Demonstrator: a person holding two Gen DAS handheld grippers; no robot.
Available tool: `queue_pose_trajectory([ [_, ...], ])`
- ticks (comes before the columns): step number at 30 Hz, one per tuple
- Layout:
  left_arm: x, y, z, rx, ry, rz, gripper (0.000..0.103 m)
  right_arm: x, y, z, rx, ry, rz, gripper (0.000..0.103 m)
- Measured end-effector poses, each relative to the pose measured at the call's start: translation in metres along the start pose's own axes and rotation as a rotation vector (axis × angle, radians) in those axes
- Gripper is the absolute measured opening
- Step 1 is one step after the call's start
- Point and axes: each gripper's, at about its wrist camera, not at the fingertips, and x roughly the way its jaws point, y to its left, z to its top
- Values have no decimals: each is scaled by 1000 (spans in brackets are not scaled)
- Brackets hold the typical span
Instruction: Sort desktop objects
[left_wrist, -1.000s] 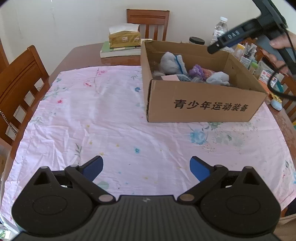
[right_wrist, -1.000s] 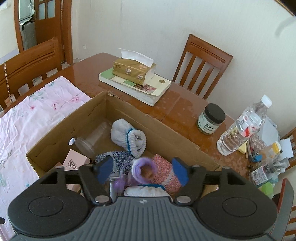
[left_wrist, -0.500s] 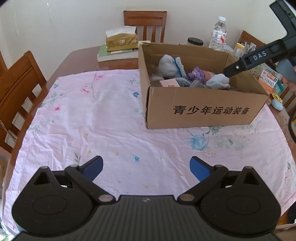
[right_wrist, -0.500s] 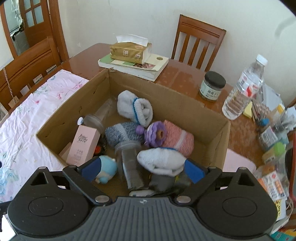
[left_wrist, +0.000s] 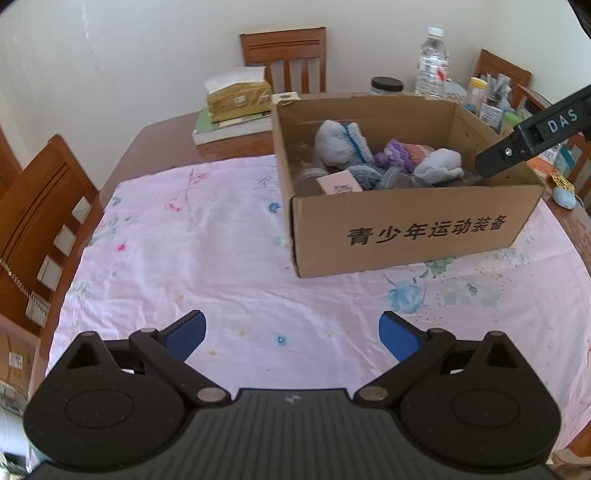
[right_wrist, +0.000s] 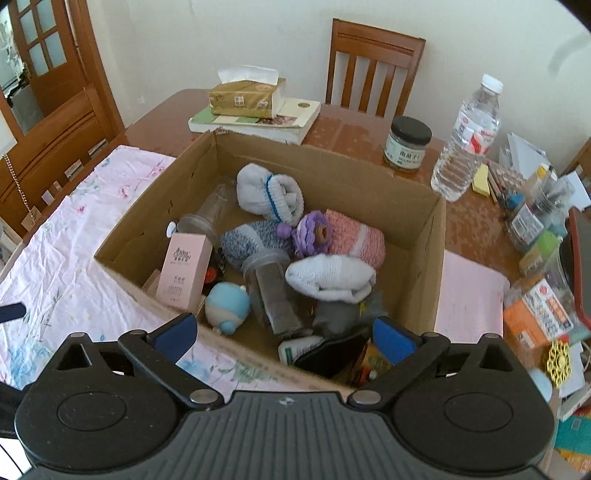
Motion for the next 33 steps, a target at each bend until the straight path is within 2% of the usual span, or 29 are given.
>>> queue_pose_trajectory([
  [6,0,-6,12,22,-14,-3,100,-14,0,-16,127,8,15,103],
  [12,0,-9,27,0,11,-9,100,-28,7,-35,203,16,-24,103],
  [21,-3,-17,42,10,51,-15,100,-39,13,-52,263,25,-14,103],
  [33,-7,-16,50,-25,131,-34,100,-50,13,-53,307,4,-17,103],
])
